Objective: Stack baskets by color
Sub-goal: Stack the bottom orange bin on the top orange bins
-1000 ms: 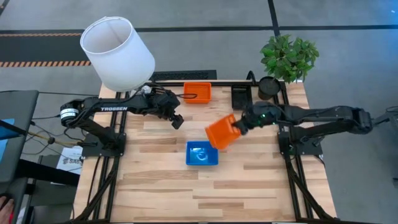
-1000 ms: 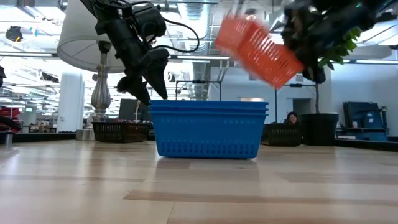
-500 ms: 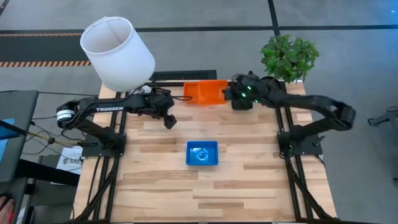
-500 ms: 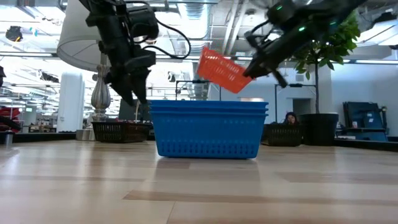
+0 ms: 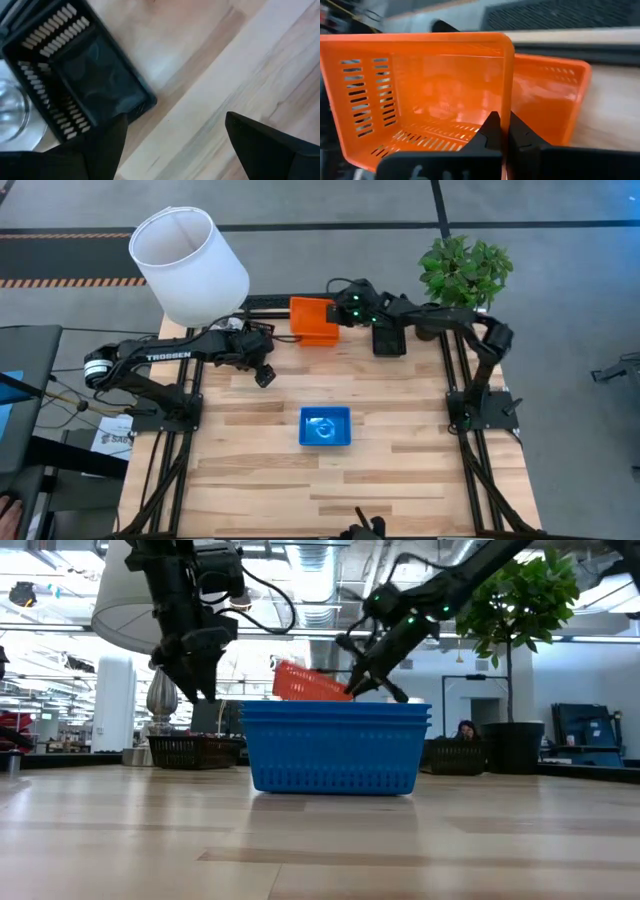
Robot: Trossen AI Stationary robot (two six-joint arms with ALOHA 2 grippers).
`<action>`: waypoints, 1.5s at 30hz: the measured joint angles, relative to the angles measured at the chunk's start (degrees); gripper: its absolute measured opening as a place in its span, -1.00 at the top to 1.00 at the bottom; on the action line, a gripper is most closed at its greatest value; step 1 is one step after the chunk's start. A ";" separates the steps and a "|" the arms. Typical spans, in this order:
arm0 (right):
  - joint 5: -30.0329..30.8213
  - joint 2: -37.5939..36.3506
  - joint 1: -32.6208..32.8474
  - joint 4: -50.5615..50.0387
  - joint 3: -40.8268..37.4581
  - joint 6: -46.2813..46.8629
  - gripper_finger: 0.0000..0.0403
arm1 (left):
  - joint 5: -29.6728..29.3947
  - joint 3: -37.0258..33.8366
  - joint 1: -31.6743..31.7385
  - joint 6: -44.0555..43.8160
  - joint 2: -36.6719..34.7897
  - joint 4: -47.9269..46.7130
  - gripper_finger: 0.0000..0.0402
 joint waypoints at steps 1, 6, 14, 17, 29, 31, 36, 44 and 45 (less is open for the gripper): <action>0.02 0.62 -0.05 -1.82 0.68 -0.02 0.98 | -0.02 0.00 0.00 -0.01 -0.04 -0.83 -0.62; 1.46 2.45 -0.43 -4.35 1.90 0.15 0.97 | -0.06 0.00 -0.09 -0.52 -0.30 -2.07 -0.62; 3.32 2.54 -2.46 -7.08 1.92 0.33 0.97 | -0.84 0.02 -0.39 -0.94 -1.05 -1.60 -0.62; 3.23 2.54 -2.61 -8.27 1.92 0.36 0.95 | -0.88 0.02 -0.39 -0.92 -1.03 -1.31 -0.62; 3.19 2.52 -1.74 -8.42 1.92 0.22 0.92 | -0.18 0.02 -0.39 -1.42 -1.01 0.22 -0.62; 3.21 2.52 -1.74 -8.41 1.92 0.09 0.91 | -0.16 0.02 -0.39 -1.53 -1.01 0.20 -0.62; 3.21 2.52 -1.76 -8.40 1.92 0.03 0.88 | -0.16 0.02 -0.39 -1.57 -1.01 0.18 -0.62; 3.21 2.51 -1.76 -8.48 1.92 -0.10 0.80 | -0.49 0.02 -0.39 -1.63 -0.98 0.30 -0.62; 3.21 2.50 -1.76 -8.48 1.92 -0.10 0.78 | -0.51 0.02 -0.39 -1.64 -0.98 0.35 -0.62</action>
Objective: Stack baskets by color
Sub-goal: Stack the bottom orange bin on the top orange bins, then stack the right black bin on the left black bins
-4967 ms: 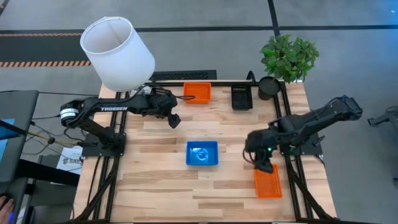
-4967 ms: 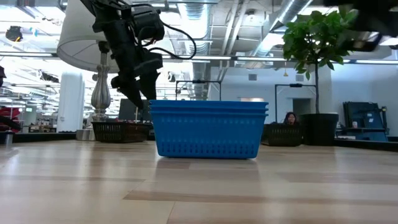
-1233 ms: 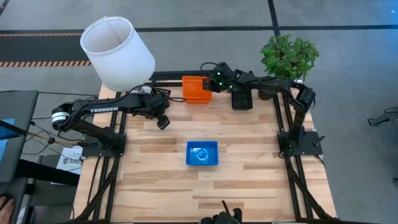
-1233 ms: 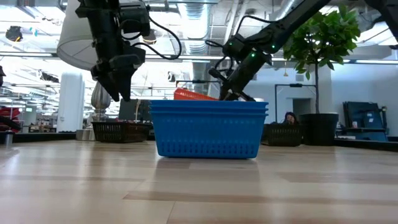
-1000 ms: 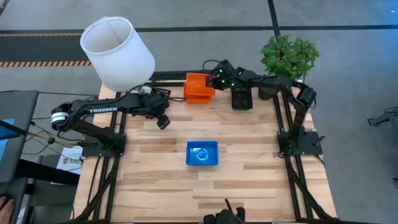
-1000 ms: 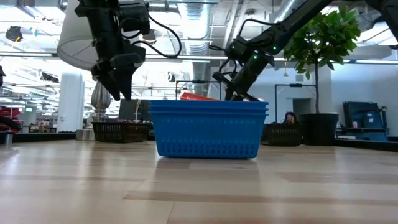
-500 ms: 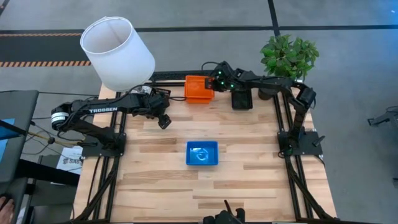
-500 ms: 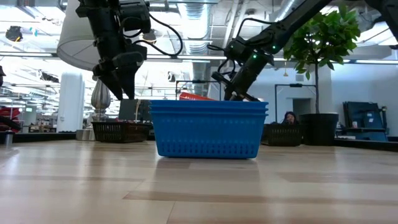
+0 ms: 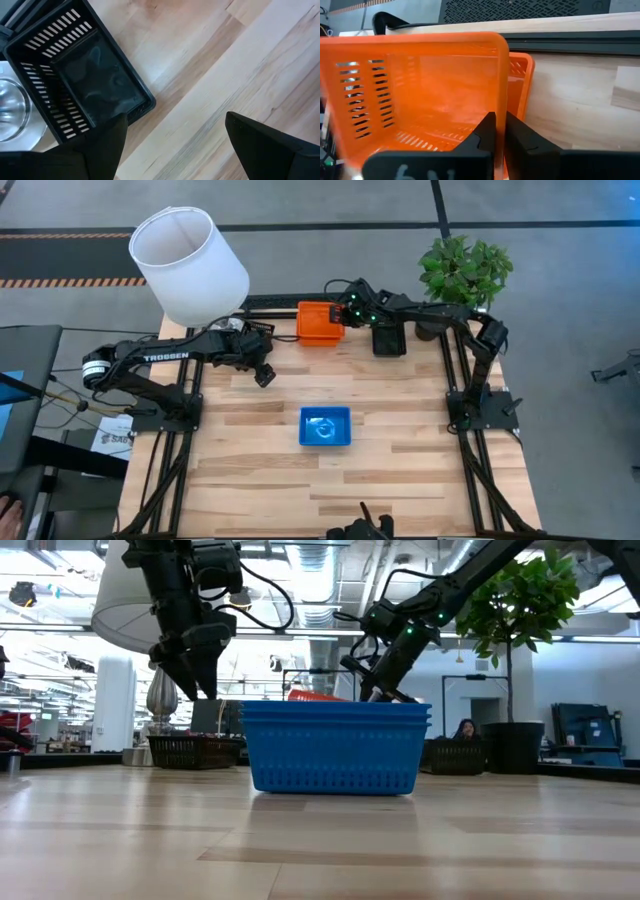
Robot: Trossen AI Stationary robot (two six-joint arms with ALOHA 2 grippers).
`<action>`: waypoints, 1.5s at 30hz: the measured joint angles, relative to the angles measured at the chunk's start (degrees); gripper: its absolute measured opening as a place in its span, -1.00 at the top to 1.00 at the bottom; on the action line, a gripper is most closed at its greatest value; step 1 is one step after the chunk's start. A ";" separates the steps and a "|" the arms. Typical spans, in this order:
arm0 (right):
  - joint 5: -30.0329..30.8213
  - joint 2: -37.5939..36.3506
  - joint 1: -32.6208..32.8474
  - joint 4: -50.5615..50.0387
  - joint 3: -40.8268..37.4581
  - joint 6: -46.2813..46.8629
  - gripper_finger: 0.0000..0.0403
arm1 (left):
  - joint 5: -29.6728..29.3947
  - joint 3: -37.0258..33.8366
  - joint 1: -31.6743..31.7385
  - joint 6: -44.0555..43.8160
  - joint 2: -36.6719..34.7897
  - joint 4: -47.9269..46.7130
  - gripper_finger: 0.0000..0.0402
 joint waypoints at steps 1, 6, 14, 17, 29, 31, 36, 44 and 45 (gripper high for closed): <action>0.00 0.00 0.00 0.00 0.00 0.00 0.76 | -0.01 0.00 0.00 0.00 0.00 0.09 -0.62; 0.00 0.00 0.00 0.00 0.00 0.00 0.67 | -0.07 0.00 0.00 -0.04 0.02 0.23 -0.62; -0.02 -0.04 0.00 0.05 0.00 0.48 0.48 | -0.14 0.00 0.00 -0.55 0.02 0.31 -0.62; -0.05 -0.04 0.00 0.09 0.00 0.94 0.36 | -0.28 0.00 0.00 -0.54 0.02 0.31 -0.62; -1.64 -0.09 0.00 5.49 -0.02 0.15 -0.16 | -0.36 0.00 0.00 -0.90 0.02 0.31 -0.62; -3.51 -0.09 0.00 7.29 -0.02 0.14 -0.19 | -0.36 0.00 0.00 -0.90 0.02 0.24 -0.62; -9.59 -0.85 0.00 8.79 -0.03 -0.17 -0.18 | -0.11 0.00 0.00 -0.46 0.02 -0.10 -0.62; -10.37 -11.82 2.65 4.38 -0.06 -13.57 -0.16 | -0.15 0.02 0.01 -0.48 0.02 -2.44 -0.62; -10.43 -13.64 3.38 2.86 -0.04 -15.67 -0.16 | -0.35 0.02 0.00 -0.48 0.04 -2.53 -0.62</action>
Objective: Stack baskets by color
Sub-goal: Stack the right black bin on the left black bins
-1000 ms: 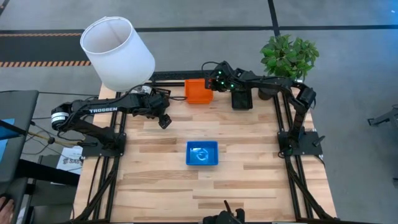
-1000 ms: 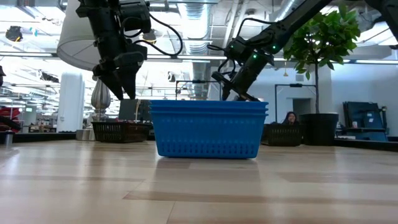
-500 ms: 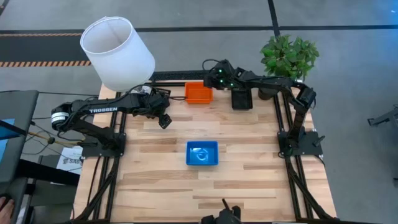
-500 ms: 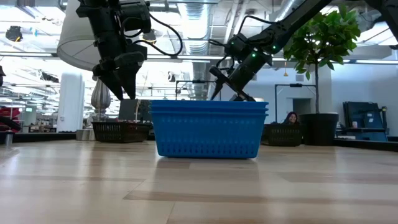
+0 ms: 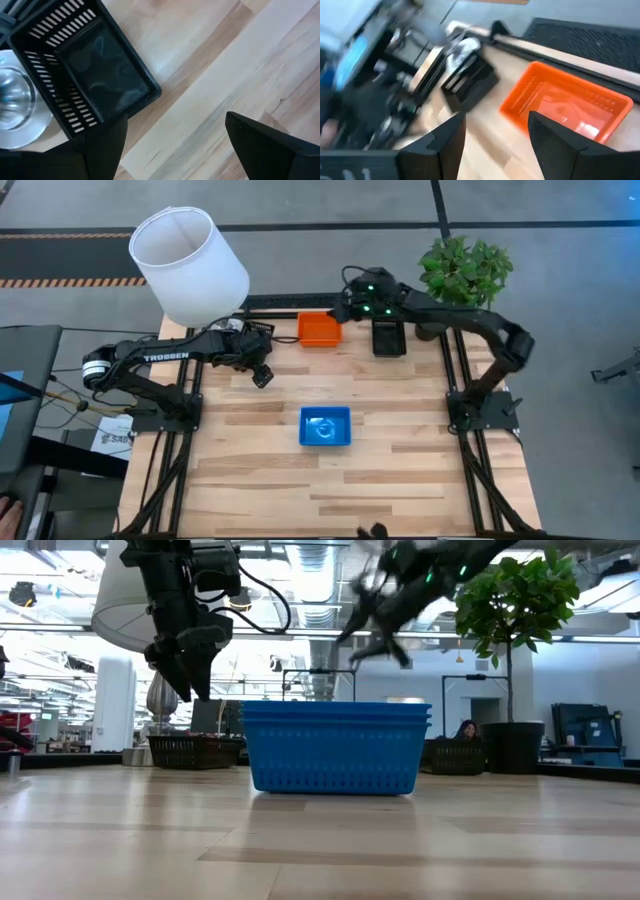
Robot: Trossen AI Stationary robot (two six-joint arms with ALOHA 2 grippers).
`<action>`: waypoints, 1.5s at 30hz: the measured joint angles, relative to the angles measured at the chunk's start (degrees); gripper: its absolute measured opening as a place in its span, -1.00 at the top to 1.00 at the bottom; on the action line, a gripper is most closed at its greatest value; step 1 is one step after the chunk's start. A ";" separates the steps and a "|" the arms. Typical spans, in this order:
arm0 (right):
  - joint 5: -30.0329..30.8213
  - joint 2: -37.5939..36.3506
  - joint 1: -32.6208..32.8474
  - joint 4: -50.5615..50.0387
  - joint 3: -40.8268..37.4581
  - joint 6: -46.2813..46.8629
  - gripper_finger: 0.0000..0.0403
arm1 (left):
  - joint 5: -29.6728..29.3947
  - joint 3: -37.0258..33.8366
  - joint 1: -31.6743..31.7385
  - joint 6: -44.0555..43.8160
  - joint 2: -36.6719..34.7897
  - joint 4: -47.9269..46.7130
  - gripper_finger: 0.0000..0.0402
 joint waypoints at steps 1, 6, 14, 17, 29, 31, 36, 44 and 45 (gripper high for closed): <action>0.00 -1.70 0.84 -1.68 0.00 -2.40 -0.15 | -0.36 0.00 0.00 0.02 0.00 0.00 -0.62; 0.00 -9.35 6.00 -12.67 0.00 -14.54 -0.15 | -2.38 0.00 0.80 -0.24 0.00 0.19 -0.62; 4.17 -17.50 14.54 -26.58 0.00 -17.03 -0.15 | -1.27 0.00 5.27 -6.52 0.00 -0.42 -0.62; 7.96 -19.72 17.81 -29.13 0.00 -17.05 -0.15 | -1.66 0.00 6.81 -7.42 0.01 -2.03 -0.62; 19.12 -20.95 24.27 -33.25 0.02 -17.64 -0.15 | 4.39 -7.25 9.86 -7.22 0.07 9.39 -0.62; 19.12 -20.57 24.34 -33.57 -0.07 -17.97 -0.15 | 4.21 -7.71 9.77 -6.63 0.07 11.90 -0.62; 19.12 -19.35 24.34 -33.25 -0.07 -18.47 -0.15 | 1.68 -7.78 9.78 -5.95 0.23 18.58 -0.62; 19.08 -19.04 24.49 -33.30 -0.02 -18.45 -0.15 | -0.09 -7.84 9.79 -7.65 8.40 21.75 -0.62; 19.08 -19.04 24.49 -33.28 -0.02 -18.45 -0.15 | -0.47 -7.91 9.77 -7.94 9.33 21.88 -0.62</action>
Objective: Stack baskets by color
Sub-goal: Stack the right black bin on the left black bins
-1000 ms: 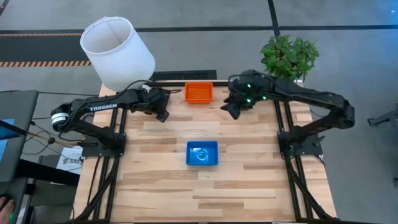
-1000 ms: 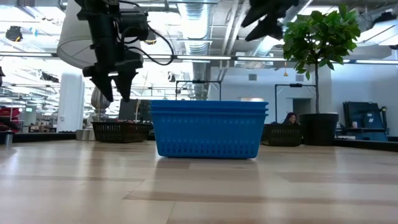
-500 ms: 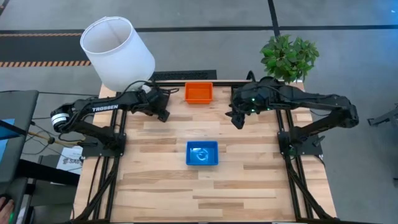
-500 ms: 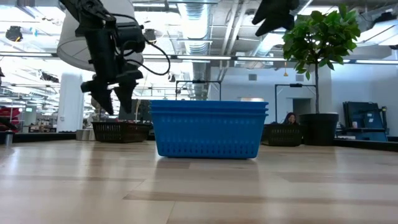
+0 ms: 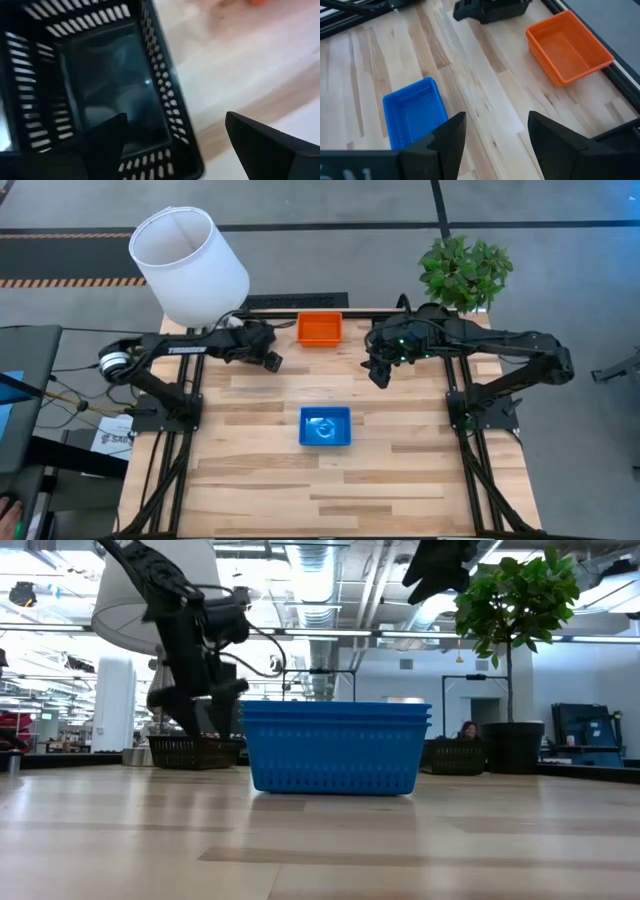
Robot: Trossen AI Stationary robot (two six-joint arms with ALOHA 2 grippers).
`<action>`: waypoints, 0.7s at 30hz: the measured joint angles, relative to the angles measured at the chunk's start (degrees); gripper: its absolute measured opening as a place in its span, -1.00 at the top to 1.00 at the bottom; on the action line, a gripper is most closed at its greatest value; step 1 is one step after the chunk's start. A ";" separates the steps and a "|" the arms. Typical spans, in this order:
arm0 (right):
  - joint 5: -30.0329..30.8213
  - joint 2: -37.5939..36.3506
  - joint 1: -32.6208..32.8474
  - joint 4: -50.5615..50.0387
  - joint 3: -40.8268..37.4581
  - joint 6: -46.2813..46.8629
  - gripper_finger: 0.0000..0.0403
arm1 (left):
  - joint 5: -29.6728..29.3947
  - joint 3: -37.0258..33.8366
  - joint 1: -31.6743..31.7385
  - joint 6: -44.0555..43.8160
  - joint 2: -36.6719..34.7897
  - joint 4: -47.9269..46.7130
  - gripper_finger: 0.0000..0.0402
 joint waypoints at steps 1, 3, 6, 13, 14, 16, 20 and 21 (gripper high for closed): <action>0.00 -0.03 0.00 0.02 0.00 0.04 -0.15 | -0.95 -0.03 0.00 -0.37 0.81 0.85 -0.62; -0.02 -0.04 -0.04 0.03 0.00 0.22 -0.15 | -1.16 0.00 0.00 -0.68 1.99 3.09 -0.62; -0.02 -0.04 -0.07 0.03 0.00 0.42 -0.15 | -0.20 0.04 0.22 -0.74 4.02 4.52 -0.62; -0.18 -0.04 0.49 -0.14 0.00 1.03 -0.15 | 0.25 0.07 -0.01 -0.84 7.98 4.47 -0.48; -0.17 -0.04 0.68 -0.28 0.00 1.06 -0.15 | 0.44 0.07 -0.02 -0.93 8.19 4.37 -0.42; -0.17 -0.04 0.69 -0.81 0.00 1.07 -0.15 | 0.35 0.06 -0.25 -0.96 8.25 4.19 -0.26; -0.15 -0.04 0.68 -1.99 0.00 1.07 -0.15 | 0.26 0.08 -0.37 -0.27 8.21 3.96 0.15; -0.15 -0.04 0.68 -2.11 0.00 1.07 -0.15 | 0.41 0.08 -0.37 0.30 8.15 3.87 0.27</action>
